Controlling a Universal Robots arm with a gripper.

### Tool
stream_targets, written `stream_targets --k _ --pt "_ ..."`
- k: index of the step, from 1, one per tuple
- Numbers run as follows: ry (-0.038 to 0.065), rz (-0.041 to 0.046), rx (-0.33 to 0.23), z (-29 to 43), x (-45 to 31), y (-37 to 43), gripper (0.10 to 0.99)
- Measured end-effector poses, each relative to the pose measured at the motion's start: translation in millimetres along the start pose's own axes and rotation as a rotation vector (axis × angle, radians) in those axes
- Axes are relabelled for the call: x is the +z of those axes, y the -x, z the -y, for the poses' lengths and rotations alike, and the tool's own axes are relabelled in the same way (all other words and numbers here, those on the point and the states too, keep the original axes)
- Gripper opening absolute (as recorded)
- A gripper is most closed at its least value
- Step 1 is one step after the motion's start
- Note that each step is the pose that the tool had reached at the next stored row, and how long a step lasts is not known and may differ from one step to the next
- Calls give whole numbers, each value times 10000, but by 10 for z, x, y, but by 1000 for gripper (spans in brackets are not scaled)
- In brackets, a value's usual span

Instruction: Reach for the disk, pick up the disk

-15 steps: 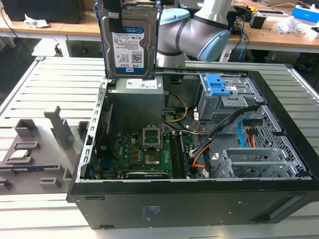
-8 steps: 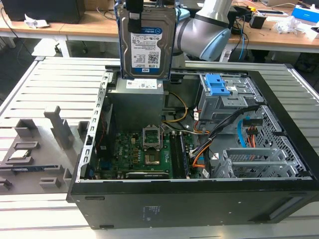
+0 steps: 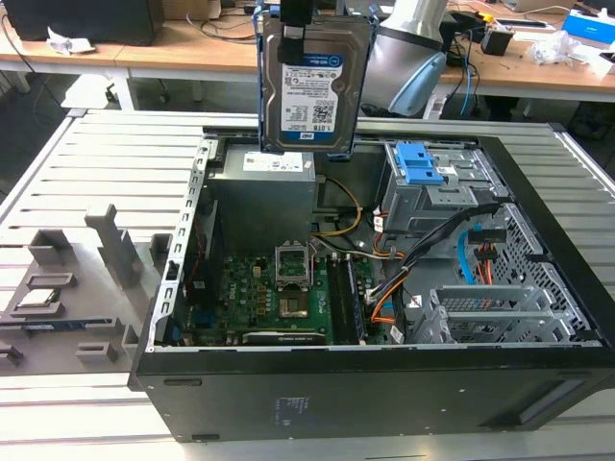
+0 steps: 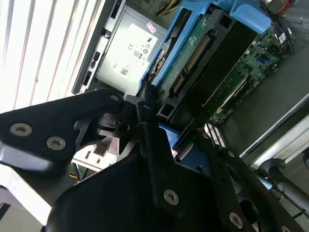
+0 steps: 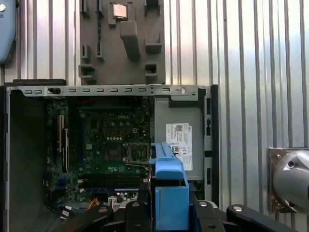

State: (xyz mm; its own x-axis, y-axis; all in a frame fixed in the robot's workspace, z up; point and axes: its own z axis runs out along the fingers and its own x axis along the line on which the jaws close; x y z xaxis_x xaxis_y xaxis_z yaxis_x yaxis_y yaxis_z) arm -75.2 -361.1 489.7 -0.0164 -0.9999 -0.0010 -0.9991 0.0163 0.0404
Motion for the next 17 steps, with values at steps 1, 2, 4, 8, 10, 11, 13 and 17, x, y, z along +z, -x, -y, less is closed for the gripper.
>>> stream_targets --k 1,2,4,8,10,11,13,17 --pt "0 0 -1 53 -2 2 369" --pt "0 0 -3 83 -3 2 369" --pt "1 0 0 156 -6 5 369" --pt "2 0 -1 304 -12 10 369" --pt "2 0 0 379 -15 12 369" --pt "3 0 -1 426 -17 14 369" --pt "3 0 -1 522 -21 17 369" --pt "4 1 0 723 -29 23 369"
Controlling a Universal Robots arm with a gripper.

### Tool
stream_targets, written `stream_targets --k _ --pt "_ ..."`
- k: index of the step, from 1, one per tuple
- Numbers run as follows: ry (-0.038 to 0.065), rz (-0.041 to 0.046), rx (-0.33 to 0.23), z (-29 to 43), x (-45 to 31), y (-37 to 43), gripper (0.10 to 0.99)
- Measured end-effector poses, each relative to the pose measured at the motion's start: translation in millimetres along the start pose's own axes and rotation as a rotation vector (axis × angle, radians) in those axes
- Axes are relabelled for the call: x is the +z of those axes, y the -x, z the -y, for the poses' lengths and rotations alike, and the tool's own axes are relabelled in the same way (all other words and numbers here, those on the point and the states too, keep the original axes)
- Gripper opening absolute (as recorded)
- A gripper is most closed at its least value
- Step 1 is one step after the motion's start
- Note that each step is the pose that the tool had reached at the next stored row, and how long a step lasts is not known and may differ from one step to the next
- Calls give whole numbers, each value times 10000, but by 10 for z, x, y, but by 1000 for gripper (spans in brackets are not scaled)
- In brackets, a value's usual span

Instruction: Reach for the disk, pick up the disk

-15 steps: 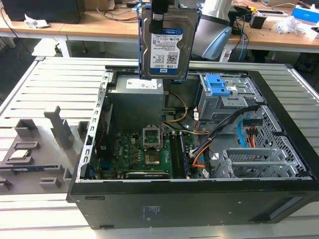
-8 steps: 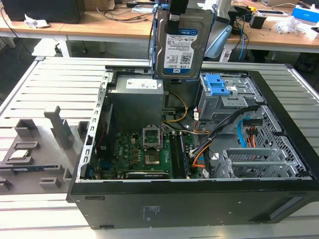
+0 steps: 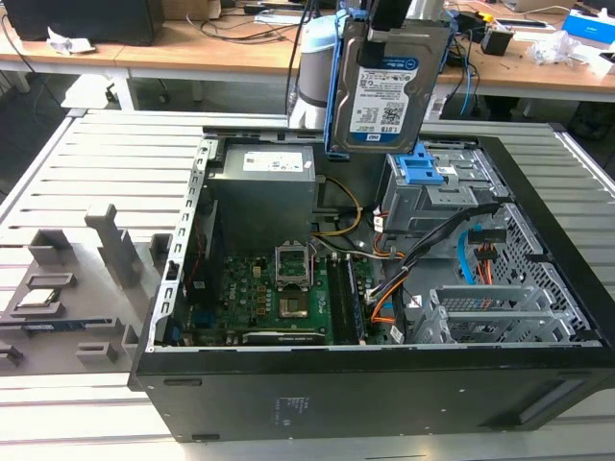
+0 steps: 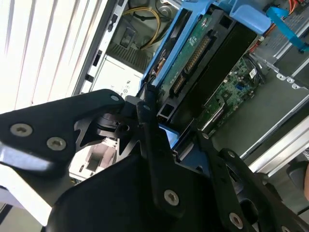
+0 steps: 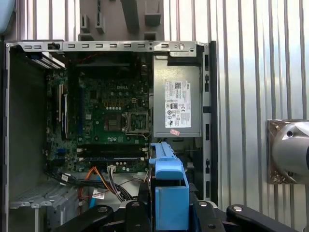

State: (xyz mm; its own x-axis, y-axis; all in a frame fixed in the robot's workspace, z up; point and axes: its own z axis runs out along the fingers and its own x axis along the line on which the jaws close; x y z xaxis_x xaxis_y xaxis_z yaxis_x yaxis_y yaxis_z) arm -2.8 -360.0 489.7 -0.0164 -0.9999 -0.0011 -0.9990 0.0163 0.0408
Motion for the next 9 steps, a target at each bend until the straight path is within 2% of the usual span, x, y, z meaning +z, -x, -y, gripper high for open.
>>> stream_targets --k 2,7,9 --pt "0 1 -3 68 -2 2 369" --pt "2 -1 -2 295 -12 9 369" --pt "2 0 0 351 -14 11 369"
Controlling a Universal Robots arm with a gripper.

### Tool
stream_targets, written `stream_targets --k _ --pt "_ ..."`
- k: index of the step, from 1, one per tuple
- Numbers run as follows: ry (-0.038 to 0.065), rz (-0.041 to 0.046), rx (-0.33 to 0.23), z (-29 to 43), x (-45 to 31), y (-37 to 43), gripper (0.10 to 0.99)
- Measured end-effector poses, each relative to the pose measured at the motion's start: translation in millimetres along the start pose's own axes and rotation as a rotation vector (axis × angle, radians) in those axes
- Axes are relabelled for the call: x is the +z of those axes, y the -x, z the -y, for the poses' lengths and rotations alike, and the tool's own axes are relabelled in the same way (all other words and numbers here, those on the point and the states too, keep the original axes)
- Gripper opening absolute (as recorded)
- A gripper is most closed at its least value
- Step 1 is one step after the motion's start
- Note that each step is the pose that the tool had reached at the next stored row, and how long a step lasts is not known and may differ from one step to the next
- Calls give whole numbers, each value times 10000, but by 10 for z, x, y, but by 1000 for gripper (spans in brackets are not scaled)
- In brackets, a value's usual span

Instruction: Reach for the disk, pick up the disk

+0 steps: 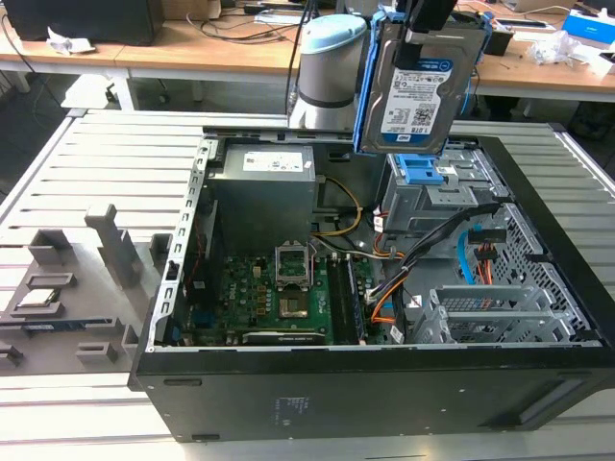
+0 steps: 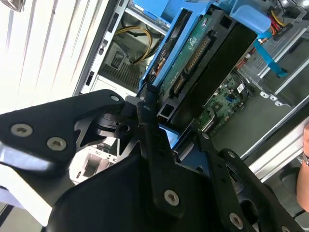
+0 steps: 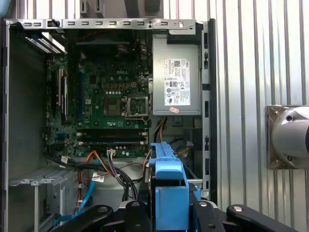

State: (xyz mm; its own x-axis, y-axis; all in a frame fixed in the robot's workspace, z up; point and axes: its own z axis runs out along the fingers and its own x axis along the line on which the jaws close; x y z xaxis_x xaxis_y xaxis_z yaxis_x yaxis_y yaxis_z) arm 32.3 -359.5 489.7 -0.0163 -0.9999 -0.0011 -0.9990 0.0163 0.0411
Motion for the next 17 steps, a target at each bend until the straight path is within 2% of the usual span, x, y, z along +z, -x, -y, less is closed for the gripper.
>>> stream_targets --k 2,9,14,17 --pt "0 0 -1 32 -1 1 369" --pt "0 0 0 38 -1 0 369" --pt "0 -2 -1 39 -2 -51 369" --pt "0 -1 0 40 -2 -108 369"
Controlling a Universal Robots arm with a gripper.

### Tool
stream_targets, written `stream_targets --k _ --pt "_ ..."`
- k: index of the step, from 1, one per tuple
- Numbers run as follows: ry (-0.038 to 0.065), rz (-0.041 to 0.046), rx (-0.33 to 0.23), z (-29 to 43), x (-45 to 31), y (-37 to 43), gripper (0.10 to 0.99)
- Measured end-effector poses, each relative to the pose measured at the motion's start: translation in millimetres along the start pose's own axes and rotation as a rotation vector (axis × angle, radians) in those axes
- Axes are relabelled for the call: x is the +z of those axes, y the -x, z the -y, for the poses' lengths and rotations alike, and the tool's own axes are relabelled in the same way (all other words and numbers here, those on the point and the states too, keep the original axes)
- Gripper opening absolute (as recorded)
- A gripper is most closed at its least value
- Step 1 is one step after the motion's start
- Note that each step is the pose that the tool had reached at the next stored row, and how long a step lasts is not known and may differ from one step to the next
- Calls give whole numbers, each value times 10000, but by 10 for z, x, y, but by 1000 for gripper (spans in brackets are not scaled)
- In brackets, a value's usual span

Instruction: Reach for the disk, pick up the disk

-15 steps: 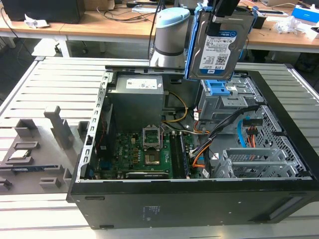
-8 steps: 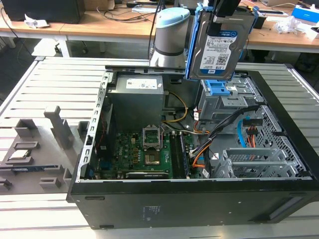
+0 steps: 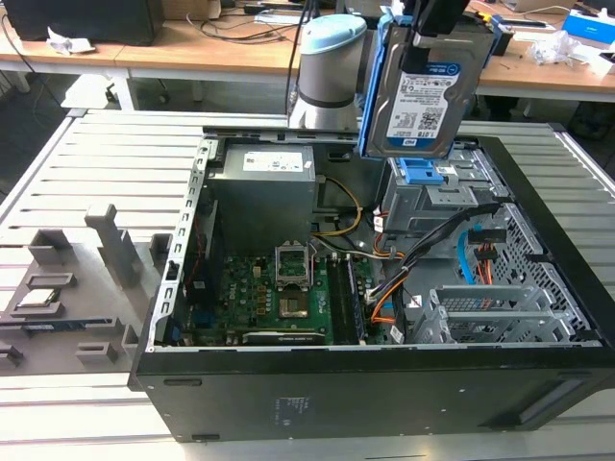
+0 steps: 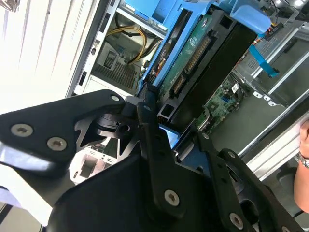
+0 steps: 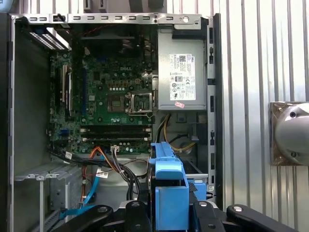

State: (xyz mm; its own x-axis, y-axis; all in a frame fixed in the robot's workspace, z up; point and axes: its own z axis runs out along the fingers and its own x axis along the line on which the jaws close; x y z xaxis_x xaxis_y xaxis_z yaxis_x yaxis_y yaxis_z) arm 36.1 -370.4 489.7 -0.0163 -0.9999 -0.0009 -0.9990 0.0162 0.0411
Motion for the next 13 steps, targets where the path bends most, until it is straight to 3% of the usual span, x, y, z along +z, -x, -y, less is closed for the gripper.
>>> stream_targets --k 13 --pt "0 0 0 3 0 -172 369"
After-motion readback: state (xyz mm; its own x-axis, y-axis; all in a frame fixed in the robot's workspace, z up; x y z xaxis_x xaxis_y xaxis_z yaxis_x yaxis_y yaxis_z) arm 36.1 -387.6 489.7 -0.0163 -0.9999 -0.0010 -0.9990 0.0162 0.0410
